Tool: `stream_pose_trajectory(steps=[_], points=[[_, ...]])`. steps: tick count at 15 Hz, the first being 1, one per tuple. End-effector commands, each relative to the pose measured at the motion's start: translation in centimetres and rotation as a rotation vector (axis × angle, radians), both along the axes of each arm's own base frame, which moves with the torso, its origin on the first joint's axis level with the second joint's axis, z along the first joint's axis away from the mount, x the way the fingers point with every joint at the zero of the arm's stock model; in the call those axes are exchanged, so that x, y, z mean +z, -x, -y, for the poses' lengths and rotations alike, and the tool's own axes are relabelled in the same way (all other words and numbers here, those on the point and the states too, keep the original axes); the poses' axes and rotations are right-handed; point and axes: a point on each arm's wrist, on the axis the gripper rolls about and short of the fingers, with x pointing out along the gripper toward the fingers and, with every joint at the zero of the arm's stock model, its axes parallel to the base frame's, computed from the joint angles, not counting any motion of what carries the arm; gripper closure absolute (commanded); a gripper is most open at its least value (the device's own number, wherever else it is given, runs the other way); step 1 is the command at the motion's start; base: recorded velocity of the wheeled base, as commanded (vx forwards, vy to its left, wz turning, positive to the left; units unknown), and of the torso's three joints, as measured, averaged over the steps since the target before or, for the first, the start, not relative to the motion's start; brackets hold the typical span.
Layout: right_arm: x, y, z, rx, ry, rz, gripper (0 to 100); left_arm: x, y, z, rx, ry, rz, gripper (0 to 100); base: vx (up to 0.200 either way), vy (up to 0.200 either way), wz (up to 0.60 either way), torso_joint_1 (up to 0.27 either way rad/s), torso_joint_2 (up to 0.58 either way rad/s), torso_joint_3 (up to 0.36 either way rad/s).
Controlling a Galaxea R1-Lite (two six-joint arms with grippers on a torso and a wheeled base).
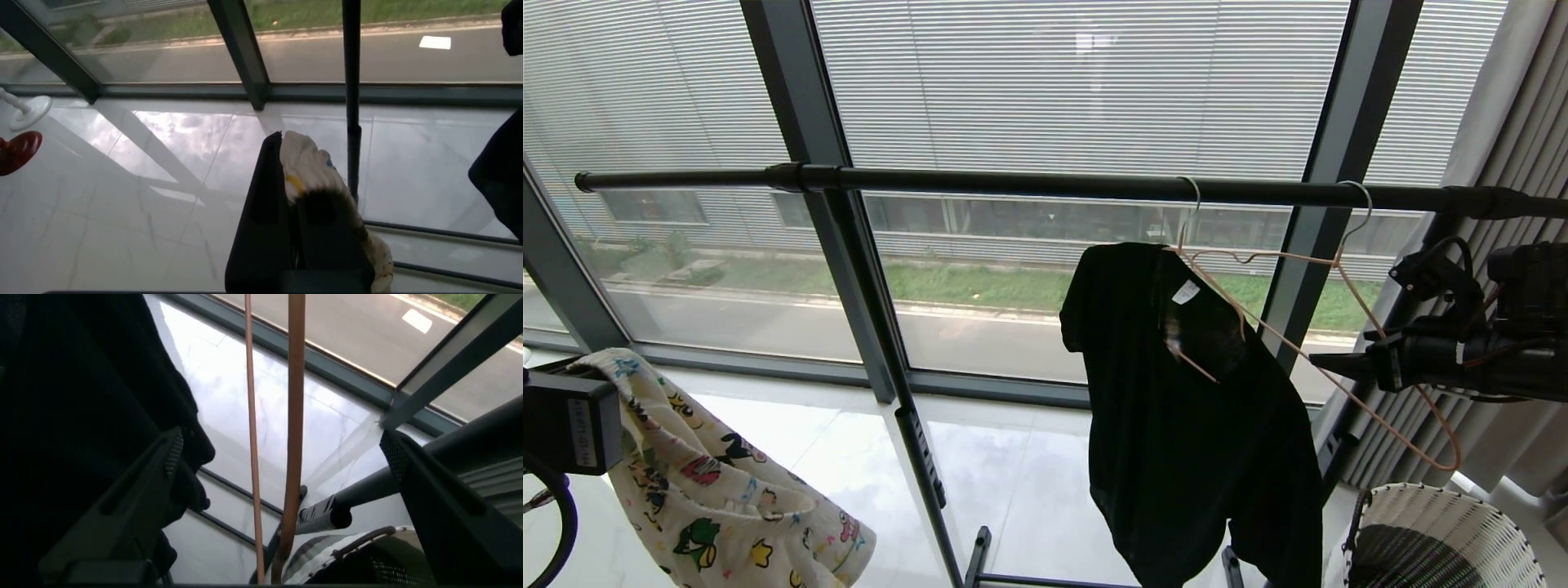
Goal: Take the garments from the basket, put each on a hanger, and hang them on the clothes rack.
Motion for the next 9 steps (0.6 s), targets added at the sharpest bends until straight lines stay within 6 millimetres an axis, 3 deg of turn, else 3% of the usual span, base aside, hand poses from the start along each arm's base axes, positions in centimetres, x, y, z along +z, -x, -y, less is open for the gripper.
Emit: stream_pose_trajectory(steps=[1,4,5,9], points=[[-0.3,-0.53,-0.02,0.0,0.0,-0.008,0,-0.02,-0.09,0.03,0.0,-0.001,-0.003,100,0.0,0.0,0.0,0.0,0.0,0.0],[-0.47,-0.83,-0.08,0.003,-0.001,-0.009,0,-0.15,-0.09,0.03,0.0,-0.002,-0.007,100,0.0,0.0,0.0,0.0,0.0,0.0],[-0.52,-0.86,-0.08,0.003,-0.001,-0.011,100,-0.24,-0.08,0.03,0.0,-0.002,-0.01,100,0.0,0.0,0.0,0.0,0.0,0.0],[-0.4,-1.26,-0.1,-0.008,-0.017,-0.012,100,-0.28,-0.08,0.03,0.0,-0.003,-0.012,100,0.0,0.0,0.0,0.0,0.0,0.0]])
